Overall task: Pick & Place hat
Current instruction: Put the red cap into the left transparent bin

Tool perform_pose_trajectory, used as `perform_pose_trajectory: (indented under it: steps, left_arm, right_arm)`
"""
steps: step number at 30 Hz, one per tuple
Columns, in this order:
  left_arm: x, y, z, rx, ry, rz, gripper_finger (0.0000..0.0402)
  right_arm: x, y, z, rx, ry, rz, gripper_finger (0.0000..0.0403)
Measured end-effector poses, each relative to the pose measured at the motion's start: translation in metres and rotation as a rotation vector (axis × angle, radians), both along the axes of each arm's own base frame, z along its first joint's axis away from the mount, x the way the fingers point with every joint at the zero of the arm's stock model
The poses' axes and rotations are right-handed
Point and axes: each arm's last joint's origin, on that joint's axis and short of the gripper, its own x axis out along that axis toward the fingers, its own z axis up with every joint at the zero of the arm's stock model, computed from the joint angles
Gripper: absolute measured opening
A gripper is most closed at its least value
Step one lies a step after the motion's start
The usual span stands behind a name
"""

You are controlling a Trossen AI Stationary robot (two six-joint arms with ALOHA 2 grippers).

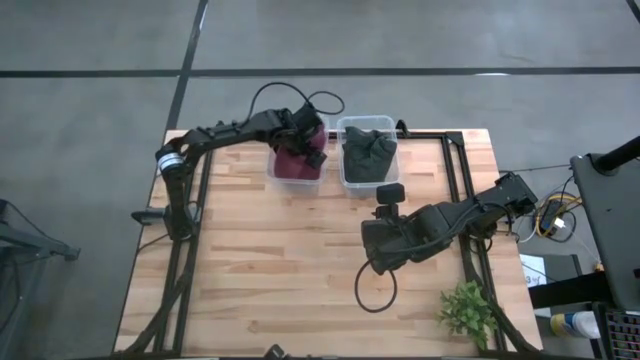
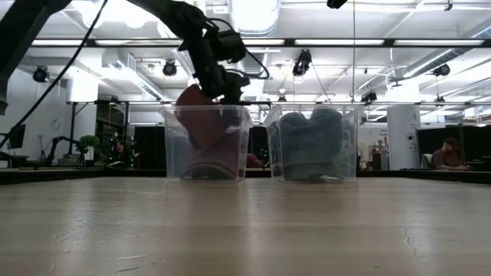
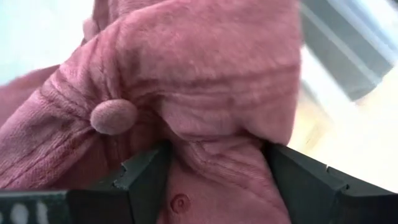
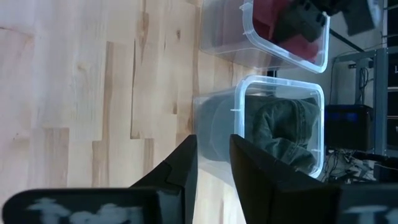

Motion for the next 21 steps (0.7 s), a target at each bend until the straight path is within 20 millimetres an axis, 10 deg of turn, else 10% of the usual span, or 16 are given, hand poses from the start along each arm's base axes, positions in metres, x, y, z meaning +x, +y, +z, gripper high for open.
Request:
perform_pose_trajectory:
  steps: [13, 21]
  left_arm:
    - [-0.005, -0.007, -0.049, -0.031, 0.016, 0.048, 0.0266]
    - [-0.001, -0.009, -0.018, 0.003, -0.053, 0.050, 0.0266]
  right_arm:
    - [0.000, 0.000, 0.000, -0.001, 0.004, 0.005, 0.0095]
    - [0.000, 0.000, 0.000, 0.000, 0.003, 0.004, 0.0097]
